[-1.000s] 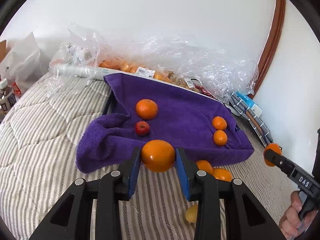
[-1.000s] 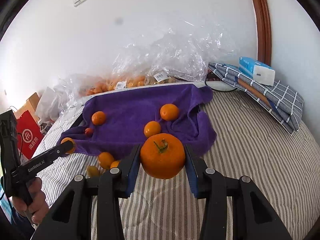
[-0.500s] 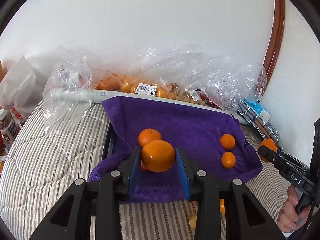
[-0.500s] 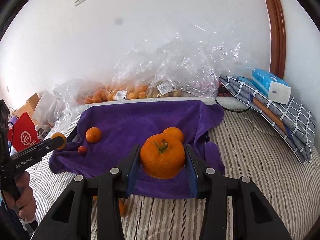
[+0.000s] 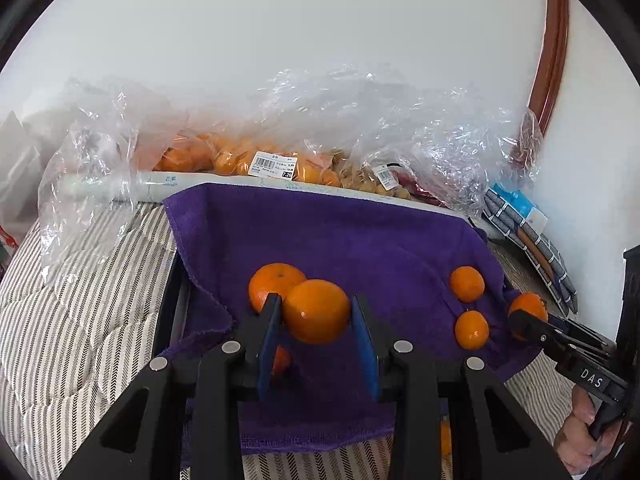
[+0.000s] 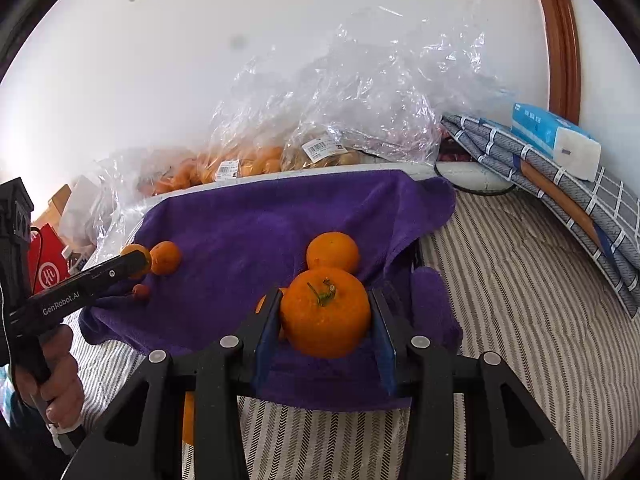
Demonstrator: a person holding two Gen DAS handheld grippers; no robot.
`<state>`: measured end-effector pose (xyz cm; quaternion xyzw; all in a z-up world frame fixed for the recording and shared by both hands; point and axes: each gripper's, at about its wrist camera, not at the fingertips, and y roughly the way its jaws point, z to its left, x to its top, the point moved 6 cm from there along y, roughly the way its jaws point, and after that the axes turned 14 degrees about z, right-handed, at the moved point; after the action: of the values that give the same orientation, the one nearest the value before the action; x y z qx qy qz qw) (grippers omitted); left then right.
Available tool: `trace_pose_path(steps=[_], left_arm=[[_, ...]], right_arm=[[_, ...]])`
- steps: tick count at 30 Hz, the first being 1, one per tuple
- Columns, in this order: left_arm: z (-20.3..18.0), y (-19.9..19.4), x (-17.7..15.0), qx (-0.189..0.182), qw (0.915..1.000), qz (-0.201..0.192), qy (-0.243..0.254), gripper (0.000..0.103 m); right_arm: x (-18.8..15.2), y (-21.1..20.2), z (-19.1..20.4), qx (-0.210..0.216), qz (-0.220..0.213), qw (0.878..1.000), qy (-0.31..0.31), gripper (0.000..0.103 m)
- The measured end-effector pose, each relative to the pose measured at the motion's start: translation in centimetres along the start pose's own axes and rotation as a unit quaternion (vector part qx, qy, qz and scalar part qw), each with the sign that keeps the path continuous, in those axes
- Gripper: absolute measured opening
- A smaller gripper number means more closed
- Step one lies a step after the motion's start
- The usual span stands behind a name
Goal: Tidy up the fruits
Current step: 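Open both tools to set the oranges down on the towel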
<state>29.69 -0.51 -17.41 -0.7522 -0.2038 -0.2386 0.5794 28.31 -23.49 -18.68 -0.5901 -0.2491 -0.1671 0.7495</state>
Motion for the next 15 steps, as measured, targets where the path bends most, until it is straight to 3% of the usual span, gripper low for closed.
trace_pose_path(steps=[3, 15], left_arm=[[0.0, 0.8, -0.2, -0.017, 0.9997, 0.015, -0.008, 0.034], [-0.1, 1.4, -0.4, -0.021, 0.9995, 0.024, -0.006, 0.034]], right_arm=[[-0.2, 0.7, 0.4, -0.003, 0.010, 1.000, -0.006, 0.043], [-0.6, 1.5, 0.7, -0.045, 0.018, 0.998, -0.027, 0.043]])
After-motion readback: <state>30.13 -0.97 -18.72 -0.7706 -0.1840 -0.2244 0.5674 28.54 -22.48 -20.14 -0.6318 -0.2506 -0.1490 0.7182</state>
